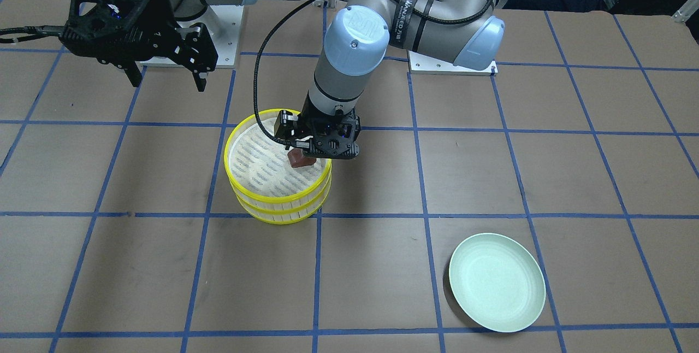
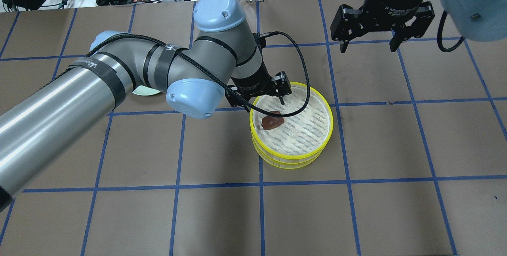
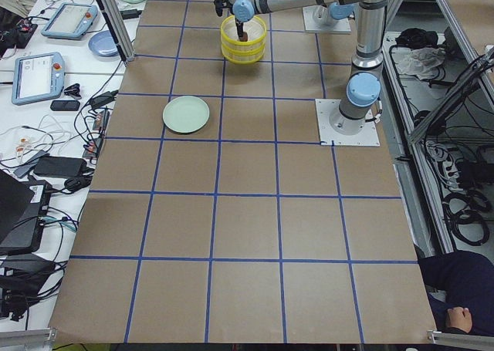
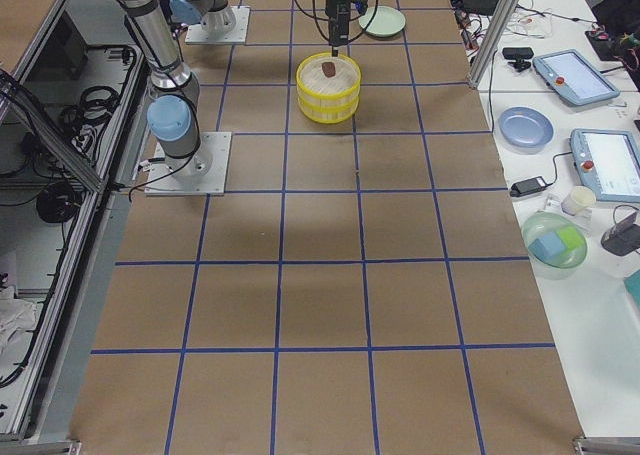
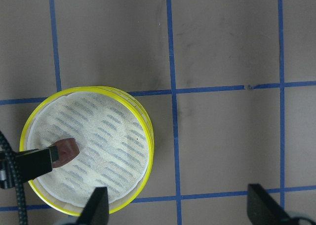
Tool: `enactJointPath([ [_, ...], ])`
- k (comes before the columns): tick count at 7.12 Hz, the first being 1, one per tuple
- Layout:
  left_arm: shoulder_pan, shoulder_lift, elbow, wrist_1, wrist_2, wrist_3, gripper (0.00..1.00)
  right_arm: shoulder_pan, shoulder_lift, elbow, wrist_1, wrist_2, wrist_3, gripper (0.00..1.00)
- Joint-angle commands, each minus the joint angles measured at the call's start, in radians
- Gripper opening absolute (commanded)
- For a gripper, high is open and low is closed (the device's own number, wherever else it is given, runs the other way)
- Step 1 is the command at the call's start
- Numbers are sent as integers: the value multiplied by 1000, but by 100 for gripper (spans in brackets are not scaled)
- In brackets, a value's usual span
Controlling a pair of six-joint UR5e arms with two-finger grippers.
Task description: Stack buns with steamer
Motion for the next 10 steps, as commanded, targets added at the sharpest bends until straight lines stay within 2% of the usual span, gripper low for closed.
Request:
enactJointPath([
  [1,31,37,48,-47,87,9,100,0,-3,1,8,-1,-5,100],
  [3,121,82,108,-126,114,131,100,0,-3,1,8,0,-5,100],
  [5,265,158,135,-230,216,429,100,0,-3,1,8,-1,-5,100],
  [6,345,192,157,-298,217,511,100,0,-3,1,8,-1,-7,100],
  [8,422,253,161,-350,256,578,100,0,-3,2,8,2,-7,100],
  [10,434,281,152,-364,259,577,100,0,-3,1,5,2,-7,100],
])
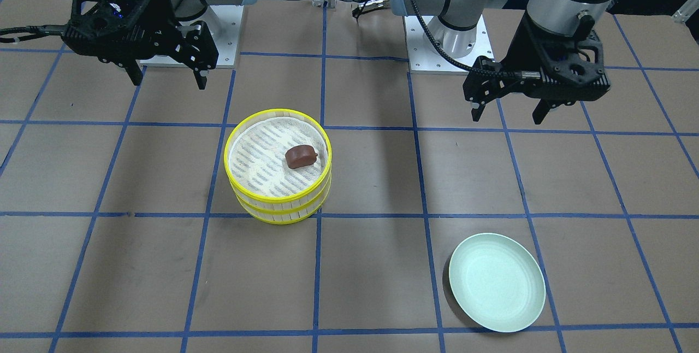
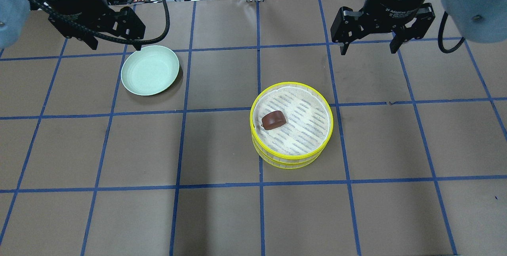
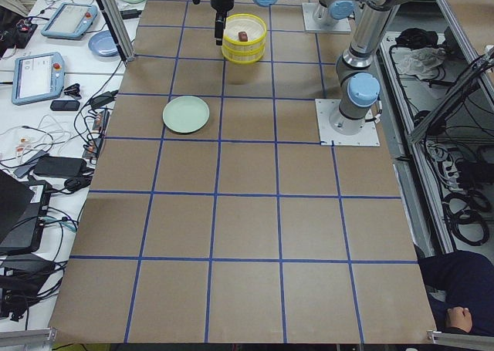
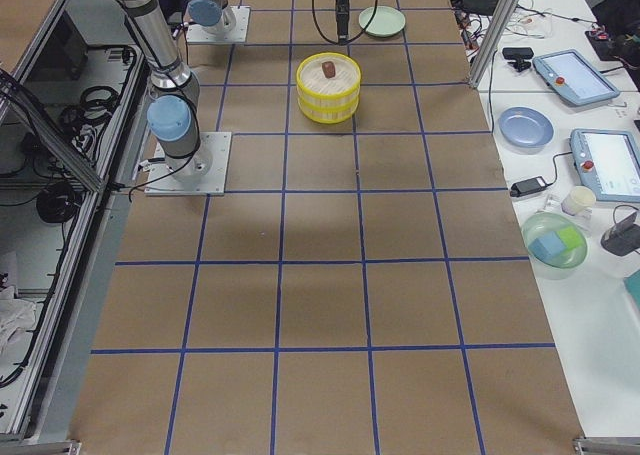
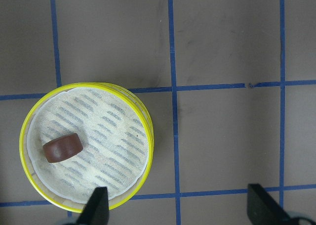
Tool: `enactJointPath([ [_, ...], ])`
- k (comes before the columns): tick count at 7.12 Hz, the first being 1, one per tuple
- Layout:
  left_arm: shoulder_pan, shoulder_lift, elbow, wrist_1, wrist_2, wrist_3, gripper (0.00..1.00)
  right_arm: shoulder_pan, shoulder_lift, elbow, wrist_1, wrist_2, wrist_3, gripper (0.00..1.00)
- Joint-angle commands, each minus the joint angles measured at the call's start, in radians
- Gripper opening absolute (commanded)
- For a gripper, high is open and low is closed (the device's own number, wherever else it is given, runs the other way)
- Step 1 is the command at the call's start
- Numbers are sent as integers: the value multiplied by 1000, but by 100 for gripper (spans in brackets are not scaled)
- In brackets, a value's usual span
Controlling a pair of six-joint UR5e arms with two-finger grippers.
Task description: Stack buns with steamer
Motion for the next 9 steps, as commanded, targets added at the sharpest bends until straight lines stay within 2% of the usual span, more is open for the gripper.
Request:
enactJointPath([
  [1,10,28,-16,-32,6,5,100,2,0,-1,-5,0,-1,100],
  [9,7,51,-16,-92,7,5,100,0,0,-1,-8,0,4,100],
])
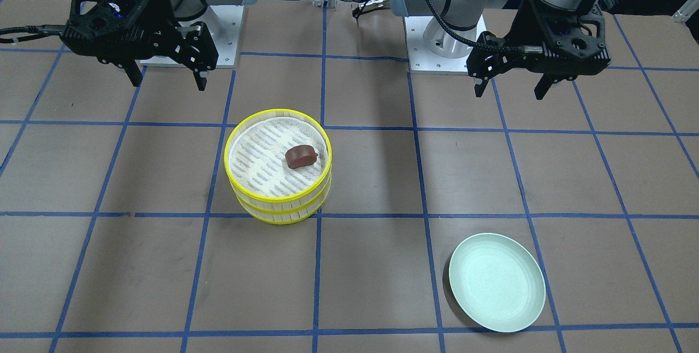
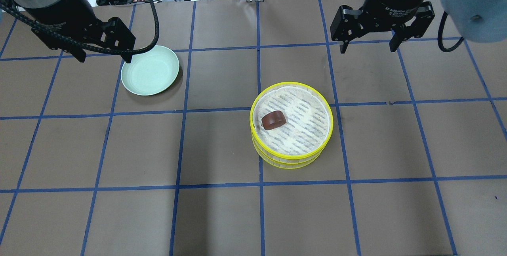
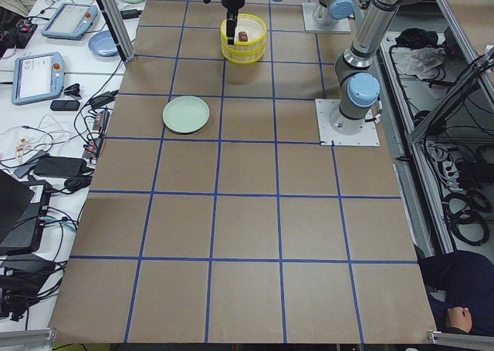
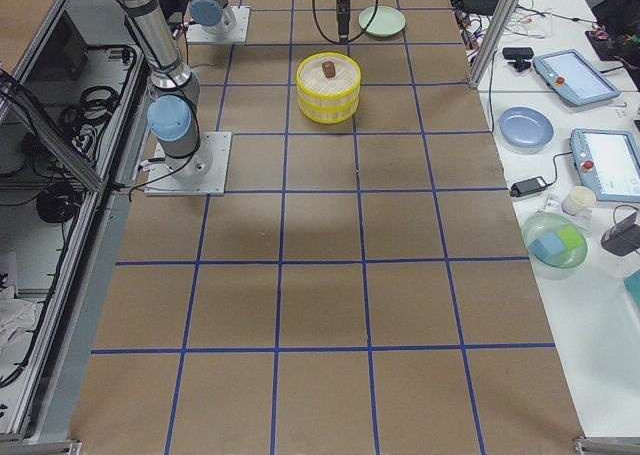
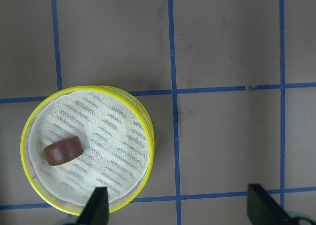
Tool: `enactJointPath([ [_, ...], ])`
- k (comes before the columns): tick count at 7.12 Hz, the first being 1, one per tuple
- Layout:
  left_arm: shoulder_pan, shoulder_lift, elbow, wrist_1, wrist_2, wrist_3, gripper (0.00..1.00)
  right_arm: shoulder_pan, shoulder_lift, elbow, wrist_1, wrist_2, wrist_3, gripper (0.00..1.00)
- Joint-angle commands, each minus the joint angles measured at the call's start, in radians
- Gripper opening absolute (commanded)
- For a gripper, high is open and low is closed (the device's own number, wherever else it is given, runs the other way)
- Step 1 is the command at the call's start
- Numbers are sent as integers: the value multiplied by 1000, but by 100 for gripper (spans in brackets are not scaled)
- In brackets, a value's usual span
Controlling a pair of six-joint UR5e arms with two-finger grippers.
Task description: Stack buns with steamer
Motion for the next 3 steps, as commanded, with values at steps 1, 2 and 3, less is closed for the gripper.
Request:
enactJointPath([
  [1,1,1,0,-5,1,0,100,0,0,-1,1,0,2,100],
  [2,0,1,0,-9,0,0,100,0,0,-1,1,0,2,100],
  [3,0,1,-1,-10,0,0,100,0,0,-1,1,0,2,100],
])
